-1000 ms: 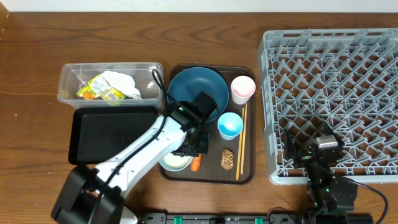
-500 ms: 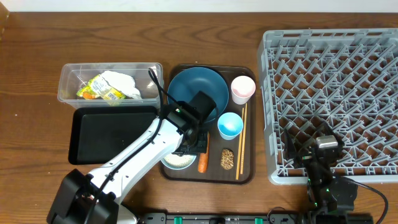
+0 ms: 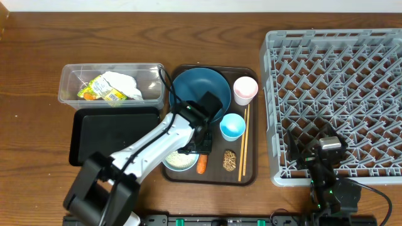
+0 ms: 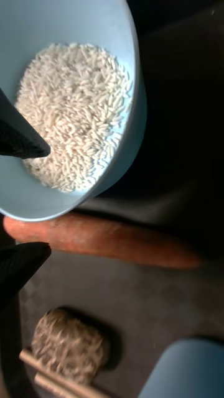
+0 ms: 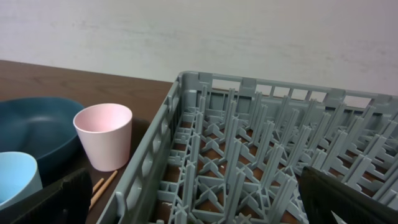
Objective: Sort waste into correct bins and load items into the dishwasher rack
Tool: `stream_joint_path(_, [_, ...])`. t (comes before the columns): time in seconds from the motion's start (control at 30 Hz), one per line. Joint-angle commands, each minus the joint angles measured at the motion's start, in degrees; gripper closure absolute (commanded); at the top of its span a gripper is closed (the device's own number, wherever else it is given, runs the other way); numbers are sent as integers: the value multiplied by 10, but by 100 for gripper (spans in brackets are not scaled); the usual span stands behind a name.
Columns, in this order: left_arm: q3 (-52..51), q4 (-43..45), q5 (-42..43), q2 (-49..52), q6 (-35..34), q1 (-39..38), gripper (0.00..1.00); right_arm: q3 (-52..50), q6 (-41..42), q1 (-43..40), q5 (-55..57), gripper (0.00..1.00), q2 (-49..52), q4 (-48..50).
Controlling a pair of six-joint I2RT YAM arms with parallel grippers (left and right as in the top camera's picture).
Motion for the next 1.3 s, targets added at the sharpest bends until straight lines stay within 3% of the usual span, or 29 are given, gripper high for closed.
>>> stream_joint_path(0.0, [3,4,-4,20,-3,1,55,-1,-7,3,-2,1,-2,-2])
stream_joint_path(0.5, [1,15,-5,41,-3,-9,54,-1,-7,3,-2,1,-2,-2])
stream_joint_path(0.53, [1,15,-4,41,-3,-9,55,-1,-7,3,-2,1,-2,-2])
stream_joint_path(0.63, [1,15,-4,41,-3,-8,75,-1,-7,3,-2,1,-2,-2])
stream_joint_path(0.83, [1,14,-4,41,-3,-8,94,-1,-7,3,-2,1,-2,-2])
stream_joint_path(1.27, [36,-36,-5,39,10,-8,94,-1,-7,3,-2,1,-2,-2])
